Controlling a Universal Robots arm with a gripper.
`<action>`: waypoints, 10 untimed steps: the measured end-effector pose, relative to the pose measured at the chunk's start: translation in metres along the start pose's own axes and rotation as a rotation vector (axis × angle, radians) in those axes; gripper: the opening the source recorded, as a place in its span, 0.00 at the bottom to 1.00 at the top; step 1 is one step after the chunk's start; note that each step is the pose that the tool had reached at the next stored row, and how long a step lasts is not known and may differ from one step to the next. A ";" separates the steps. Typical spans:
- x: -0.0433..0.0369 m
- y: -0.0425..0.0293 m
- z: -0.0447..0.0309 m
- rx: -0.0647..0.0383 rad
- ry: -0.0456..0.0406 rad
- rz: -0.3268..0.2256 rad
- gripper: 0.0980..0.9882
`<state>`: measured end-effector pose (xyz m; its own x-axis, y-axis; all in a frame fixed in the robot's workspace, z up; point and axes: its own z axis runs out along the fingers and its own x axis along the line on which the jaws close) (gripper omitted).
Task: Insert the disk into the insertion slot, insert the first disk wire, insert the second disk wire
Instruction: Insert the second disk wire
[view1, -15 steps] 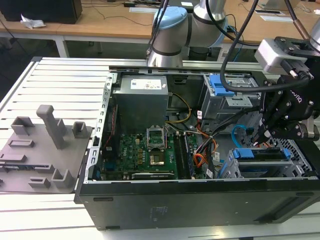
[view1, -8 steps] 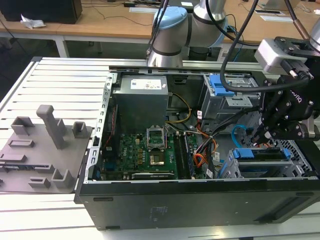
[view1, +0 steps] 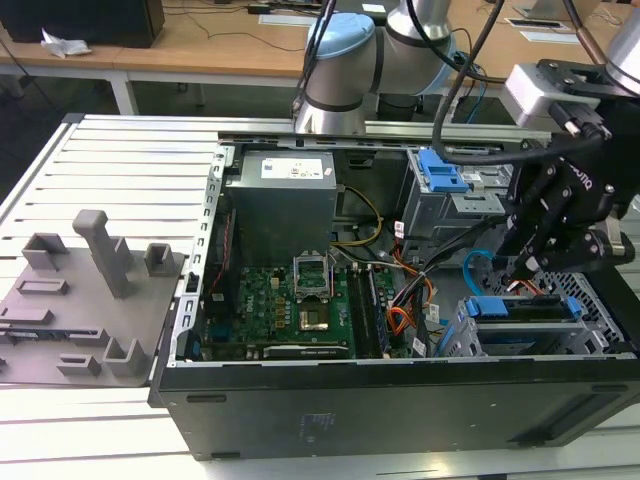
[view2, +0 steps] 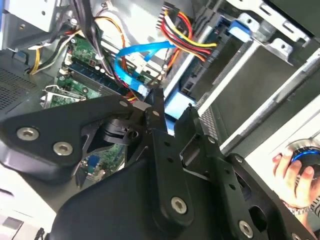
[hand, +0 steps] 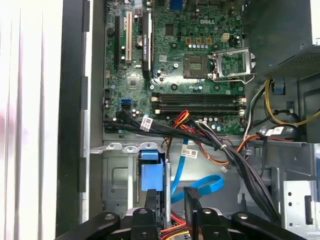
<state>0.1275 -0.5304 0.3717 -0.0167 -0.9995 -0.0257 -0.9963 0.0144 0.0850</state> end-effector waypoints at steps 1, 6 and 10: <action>-0.0091 0.0012 0.0003 0.000 0.0003 -0.002 0.30; -0.0222 0.0047 0.0024 0.000 0.0011 -0.011 0.30; -0.0228 0.0054 0.0055 -0.002 0.0323 -0.079 0.30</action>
<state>0.1221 -0.5074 0.3673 0.0643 -0.9979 -0.0001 -0.9942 -0.0641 0.0859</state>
